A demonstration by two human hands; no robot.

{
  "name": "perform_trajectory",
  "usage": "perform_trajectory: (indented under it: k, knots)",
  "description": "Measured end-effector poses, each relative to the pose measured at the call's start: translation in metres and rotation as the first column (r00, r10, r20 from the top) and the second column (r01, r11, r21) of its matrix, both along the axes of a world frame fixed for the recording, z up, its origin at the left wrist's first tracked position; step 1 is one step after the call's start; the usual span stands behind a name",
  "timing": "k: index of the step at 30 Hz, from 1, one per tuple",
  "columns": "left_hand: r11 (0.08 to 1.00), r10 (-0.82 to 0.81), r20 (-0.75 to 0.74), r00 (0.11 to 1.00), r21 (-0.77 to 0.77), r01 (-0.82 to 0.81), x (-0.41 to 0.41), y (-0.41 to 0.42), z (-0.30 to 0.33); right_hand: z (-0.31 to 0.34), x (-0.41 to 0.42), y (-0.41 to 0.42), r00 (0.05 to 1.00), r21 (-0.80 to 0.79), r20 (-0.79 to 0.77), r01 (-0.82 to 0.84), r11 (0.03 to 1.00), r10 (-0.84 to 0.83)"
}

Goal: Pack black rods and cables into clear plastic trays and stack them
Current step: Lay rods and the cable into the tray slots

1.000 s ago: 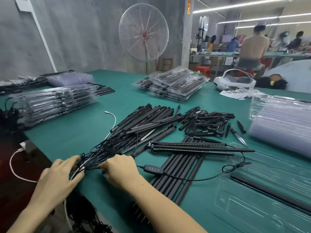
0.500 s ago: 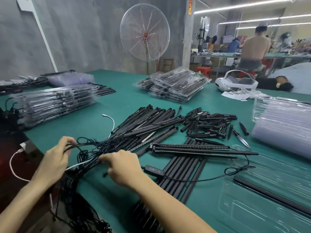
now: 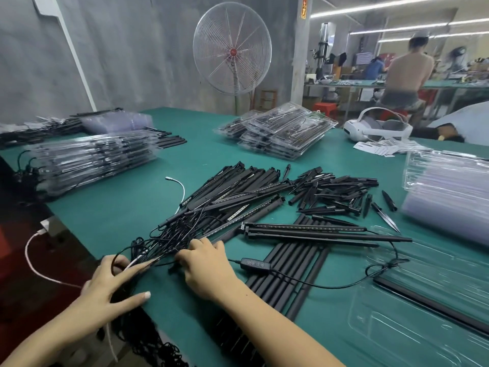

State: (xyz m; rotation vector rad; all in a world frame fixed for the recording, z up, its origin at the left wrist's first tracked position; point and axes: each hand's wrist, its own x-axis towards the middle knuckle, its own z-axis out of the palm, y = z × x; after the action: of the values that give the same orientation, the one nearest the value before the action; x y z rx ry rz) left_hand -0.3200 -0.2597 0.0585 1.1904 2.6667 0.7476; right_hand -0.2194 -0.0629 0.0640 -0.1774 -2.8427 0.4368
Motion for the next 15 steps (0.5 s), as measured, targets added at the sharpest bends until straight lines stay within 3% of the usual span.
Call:
perform_trajectory:
  k: [2,4,6,8,9,10,12,13,14,15]
  knots:
    - [0.996,0.082,-0.276,0.958,0.005,-0.084,0.009,0.002,-0.001,-0.003,0.002,0.006,0.999,0.008,-0.026,0.024,1.000,-0.024]
    - [0.988,0.120,-0.437,0.891,0.141,-0.064,0.020,0.009,0.007,-0.002,0.006,0.013,0.996,-0.039,-0.066,0.054,0.998,-0.056]
    - [0.955,0.140,-0.383,0.913,0.297,-0.022,0.027,0.018,0.019,0.001,0.009,0.020,0.989,-0.150,-0.090,0.101,0.984,-0.115]
    - [0.896,0.065,-0.132,0.989,0.444,0.000,0.029,0.028,0.025,0.008,0.010,0.025,0.974,-0.395,-0.103,0.144,0.907,-0.200]
    - [0.862,0.008,0.013,1.000,0.507,-0.013,0.033,0.034,0.029,0.013,0.011,0.026,0.968,-0.575,-0.093,0.138,0.806,-0.232]
    - [0.826,-0.045,0.144,0.989,0.562,-0.044,0.037,0.038,0.034,0.018,0.010,0.025,0.968,-0.763,-0.065,0.109,0.637,-0.244]
    - [0.812,-0.113,0.220,0.969,0.583,-0.038,0.044,0.042,0.038,0.030,0.007,0.022,0.986,-0.995,0.002,0.019,0.102,-0.165]
    - [0.841,-0.128,0.174,0.976,0.541,0.014,0.045,0.042,0.037,0.035,0.007,0.023,0.992,-0.992,0.008,-0.008,-0.124,-0.128]
    - [0.887,-0.142,0.078,0.987,0.453,0.092,0.045,0.040,0.034,0.039,0.006,0.025,0.996,-0.974,0.007,-0.014,-0.225,-0.091]
    - [0.929,-0.157,-0.015,0.987,0.337,0.153,0.046,0.038,0.031,0.042,0.007,0.027,0.999,-0.971,0.004,-0.009,-0.241,-0.054]
